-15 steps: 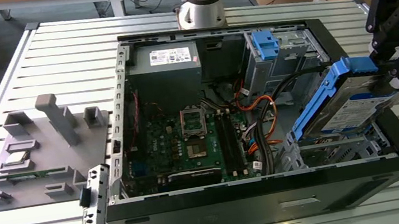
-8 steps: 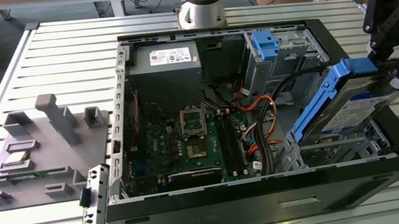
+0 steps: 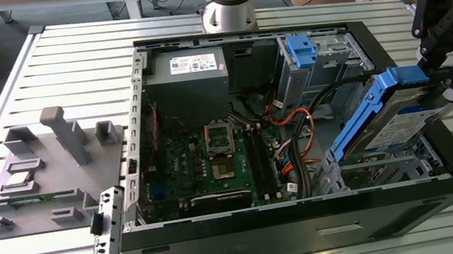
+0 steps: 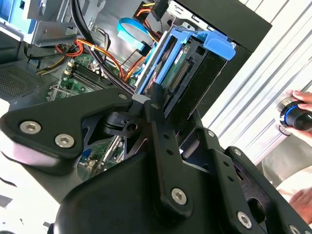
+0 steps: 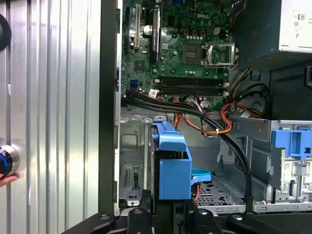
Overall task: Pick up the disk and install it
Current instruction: 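Insert the disk into the insertion slot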
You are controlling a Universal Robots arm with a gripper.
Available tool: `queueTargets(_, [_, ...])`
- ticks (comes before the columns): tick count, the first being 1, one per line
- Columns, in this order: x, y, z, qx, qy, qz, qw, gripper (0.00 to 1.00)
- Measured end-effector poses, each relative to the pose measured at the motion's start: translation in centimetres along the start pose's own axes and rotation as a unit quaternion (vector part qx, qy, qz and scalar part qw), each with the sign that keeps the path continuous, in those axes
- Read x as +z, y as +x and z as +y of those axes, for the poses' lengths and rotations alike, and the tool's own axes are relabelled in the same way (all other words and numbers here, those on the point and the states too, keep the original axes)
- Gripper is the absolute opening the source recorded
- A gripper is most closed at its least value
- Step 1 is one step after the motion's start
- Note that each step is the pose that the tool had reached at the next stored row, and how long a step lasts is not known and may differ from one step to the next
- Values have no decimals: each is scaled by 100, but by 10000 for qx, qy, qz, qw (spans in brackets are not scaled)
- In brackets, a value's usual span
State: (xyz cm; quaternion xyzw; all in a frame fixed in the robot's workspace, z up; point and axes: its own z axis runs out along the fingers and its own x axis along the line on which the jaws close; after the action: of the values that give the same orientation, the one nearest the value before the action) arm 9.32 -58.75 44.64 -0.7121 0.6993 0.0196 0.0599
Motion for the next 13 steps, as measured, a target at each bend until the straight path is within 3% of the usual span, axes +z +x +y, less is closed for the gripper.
queueTargets(13, [3, 0, 0, 76, 8, 4, 10000, 35])
